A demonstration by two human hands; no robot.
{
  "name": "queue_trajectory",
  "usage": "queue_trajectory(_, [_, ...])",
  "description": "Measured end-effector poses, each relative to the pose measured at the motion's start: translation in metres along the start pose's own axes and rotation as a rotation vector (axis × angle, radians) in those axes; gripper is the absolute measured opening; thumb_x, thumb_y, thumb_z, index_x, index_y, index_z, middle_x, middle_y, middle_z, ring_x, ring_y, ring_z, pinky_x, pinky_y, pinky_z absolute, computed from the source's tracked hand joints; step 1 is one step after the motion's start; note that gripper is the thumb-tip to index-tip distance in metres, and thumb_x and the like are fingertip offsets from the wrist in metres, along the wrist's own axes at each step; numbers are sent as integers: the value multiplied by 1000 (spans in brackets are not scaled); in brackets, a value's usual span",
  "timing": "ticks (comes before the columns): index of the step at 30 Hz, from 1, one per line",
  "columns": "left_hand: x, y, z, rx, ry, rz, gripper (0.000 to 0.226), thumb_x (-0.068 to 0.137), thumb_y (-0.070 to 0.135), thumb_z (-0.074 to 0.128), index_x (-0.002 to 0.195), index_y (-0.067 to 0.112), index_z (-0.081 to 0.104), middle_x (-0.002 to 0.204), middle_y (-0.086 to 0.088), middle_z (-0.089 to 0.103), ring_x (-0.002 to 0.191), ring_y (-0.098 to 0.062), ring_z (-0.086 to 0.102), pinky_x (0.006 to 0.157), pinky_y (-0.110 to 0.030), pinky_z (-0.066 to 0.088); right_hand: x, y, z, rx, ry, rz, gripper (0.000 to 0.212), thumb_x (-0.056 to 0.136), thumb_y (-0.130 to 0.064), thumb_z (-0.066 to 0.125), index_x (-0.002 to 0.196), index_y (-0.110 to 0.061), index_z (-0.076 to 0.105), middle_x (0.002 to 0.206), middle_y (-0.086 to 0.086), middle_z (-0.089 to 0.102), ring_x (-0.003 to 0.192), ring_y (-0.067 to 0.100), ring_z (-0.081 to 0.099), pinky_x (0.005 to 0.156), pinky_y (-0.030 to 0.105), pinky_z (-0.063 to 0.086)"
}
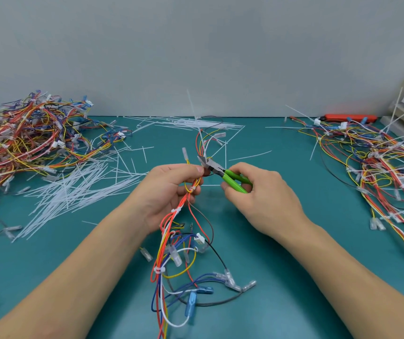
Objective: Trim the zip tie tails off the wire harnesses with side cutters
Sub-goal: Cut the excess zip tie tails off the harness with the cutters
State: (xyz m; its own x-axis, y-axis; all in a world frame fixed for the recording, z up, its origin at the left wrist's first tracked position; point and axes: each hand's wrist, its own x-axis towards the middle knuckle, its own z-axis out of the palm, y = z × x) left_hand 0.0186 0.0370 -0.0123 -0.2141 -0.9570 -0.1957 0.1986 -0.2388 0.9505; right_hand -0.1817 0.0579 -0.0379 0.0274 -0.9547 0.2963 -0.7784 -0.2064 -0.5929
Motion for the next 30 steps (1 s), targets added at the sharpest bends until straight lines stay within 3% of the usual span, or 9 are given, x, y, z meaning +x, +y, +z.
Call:
queue_trajectory(2, [-1,0,1,-7,-4,4,20,92,10,68,79,11,83,70,-3,63,54,-11,58,47,-18,44,-1,1,3,42,16,-31,10,90,-48,65,94,-43,58,69,-10,57,68,11,55,61,32,46])
queue_trajectory(5, [0,0,-1,9,12,-1,21,92,10,68,77,13,83,72,-4,63,55,-11,59,47,-18,46,0,3,5,72,0,-80,16,90,-42,69,105,-39,62,82,-14,58,76,6,55,74,34,49])
queue_trajectory(11, [1,-3,-2,17,-3,-11,17,91,11,69,82,12,83,71,-2,64,56,-11,59,48,-19,47,1,5,5,47,0,-93,28,87,-48,64,113,-37,63,90,-15,60,82,6,55,82,39,52])
queue_trajectory(16, [2,-3,-2,21,-2,-12,17,91,12,69,82,12,83,72,-2,64,56,-11,59,48,-19,47,0,5,6,53,-11,-89,20,88,-46,66,107,-38,64,84,-13,59,77,6,55,76,35,50])
queue_trajectory(19, [1,-3,-1,31,-4,-15,17,91,13,69,82,13,84,72,-2,64,55,-11,59,48,-18,46,2,7,5,112,-51,-45,4,89,-39,65,90,-40,61,67,-8,57,65,15,52,63,35,48])
queue_trajectory(21, [1,-3,-1,40,-5,-13,16,91,13,70,83,13,84,72,-2,64,55,-11,59,49,-18,46,4,7,4,127,-66,-30,1,88,-39,62,88,-40,61,66,-7,58,65,20,53,62,36,49])
queue_trajectory(30, [0,-2,-2,45,-12,-11,14,91,14,71,86,13,84,75,-2,65,57,-12,60,50,-19,46,2,8,8,113,-20,-63,7,88,-39,64,88,-38,57,66,-9,55,63,16,50,61,37,48])
